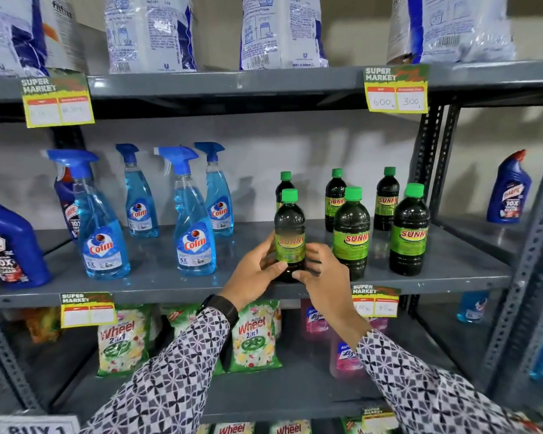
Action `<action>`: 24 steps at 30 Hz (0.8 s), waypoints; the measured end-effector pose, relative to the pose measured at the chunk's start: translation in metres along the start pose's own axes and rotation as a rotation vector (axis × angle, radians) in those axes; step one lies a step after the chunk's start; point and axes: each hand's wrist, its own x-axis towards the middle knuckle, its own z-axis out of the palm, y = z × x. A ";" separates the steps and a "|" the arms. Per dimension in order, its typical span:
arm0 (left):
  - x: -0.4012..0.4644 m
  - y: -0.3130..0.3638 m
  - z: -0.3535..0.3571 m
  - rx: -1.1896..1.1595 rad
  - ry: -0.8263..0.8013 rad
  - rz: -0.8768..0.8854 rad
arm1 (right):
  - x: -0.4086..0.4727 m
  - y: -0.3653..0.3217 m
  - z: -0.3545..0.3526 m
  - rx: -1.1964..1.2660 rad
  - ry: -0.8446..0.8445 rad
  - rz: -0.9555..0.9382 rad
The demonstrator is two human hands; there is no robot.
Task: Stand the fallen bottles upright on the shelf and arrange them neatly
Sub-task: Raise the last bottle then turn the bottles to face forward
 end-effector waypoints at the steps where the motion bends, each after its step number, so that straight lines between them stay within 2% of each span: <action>1: -0.001 0.001 0.001 0.005 0.000 -0.002 | -0.001 0.000 0.000 0.006 -0.010 -0.006; 5: -0.012 0.010 0.005 -0.012 0.077 -0.021 | -0.012 0.005 -0.013 0.009 -0.006 -0.052; 7: -0.027 0.017 0.012 0.005 0.314 -0.048 | -0.020 0.009 -0.031 -0.017 0.083 -0.084; 9: -0.045 0.024 0.027 0.062 0.592 0.001 | -0.024 0.016 -0.054 -0.038 0.229 -0.112; 10: -0.052 0.030 0.036 0.083 0.642 0.035 | -0.023 0.019 -0.064 -0.045 0.293 -0.121; 12: -0.057 0.045 0.063 0.130 0.573 0.079 | -0.017 0.025 -0.083 -0.064 0.356 -0.122; 15: -0.044 0.068 0.107 0.205 0.293 0.085 | -0.005 0.030 -0.101 -0.069 0.286 -0.026; 16: -0.036 0.073 0.119 0.212 0.245 0.073 | -0.002 0.031 -0.104 -0.058 0.255 0.003; 20: 0.005 0.072 0.135 0.223 0.250 -0.083 | 0.009 0.037 -0.111 -0.025 0.183 0.015; 24: 0.027 0.052 0.132 0.100 0.188 -0.018 | 0.018 0.045 -0.111 -0.072 0.142 -0.037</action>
